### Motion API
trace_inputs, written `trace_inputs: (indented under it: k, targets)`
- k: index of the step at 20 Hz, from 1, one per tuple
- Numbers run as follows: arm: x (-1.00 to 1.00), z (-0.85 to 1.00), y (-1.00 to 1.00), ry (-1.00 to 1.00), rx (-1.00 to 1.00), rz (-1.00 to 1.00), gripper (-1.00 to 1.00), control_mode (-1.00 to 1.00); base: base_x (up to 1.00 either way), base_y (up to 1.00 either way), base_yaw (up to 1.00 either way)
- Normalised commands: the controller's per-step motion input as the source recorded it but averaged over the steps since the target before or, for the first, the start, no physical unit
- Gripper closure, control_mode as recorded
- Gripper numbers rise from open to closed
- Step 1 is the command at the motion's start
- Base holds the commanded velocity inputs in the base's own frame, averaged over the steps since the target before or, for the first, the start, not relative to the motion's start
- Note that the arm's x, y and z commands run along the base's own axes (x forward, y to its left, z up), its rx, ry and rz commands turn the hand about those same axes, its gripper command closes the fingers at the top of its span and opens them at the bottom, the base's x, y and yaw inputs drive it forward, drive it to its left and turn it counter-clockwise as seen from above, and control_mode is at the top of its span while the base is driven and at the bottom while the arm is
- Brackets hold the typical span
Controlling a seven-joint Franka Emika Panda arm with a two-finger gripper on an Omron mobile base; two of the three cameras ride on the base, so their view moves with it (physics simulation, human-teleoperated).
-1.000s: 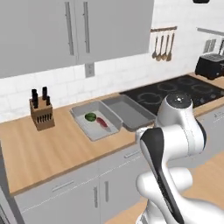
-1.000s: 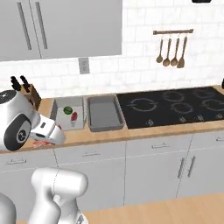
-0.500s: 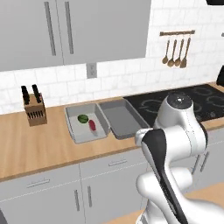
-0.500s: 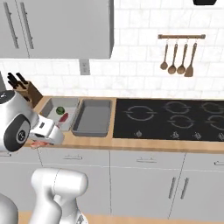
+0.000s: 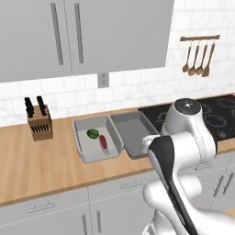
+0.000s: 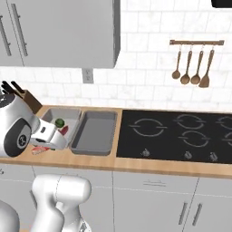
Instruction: Place one avocado and one steak in each tupperware on the nearby counter, to pack two identical lunches.
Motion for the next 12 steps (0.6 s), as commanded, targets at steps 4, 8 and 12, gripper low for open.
trace_inputs:
  k: [4, 8, 12]
  targets:
    - [0.00, 0.00, 0.00, 0.00, 0.00, 0.00, 1.00, 1.00, 0.32, 0.00, 0.09]
    - [0.21, 0.00, -0.03, 0.00, 0.00, 0.04, 1.00, -1.00, 0.16, 0.00, 0.04]
    - [0.74, 0.00, -0.07, 0.00, 0.00, 0.07, 1.00, -1.00, 0.00, 0.00, 0.00]
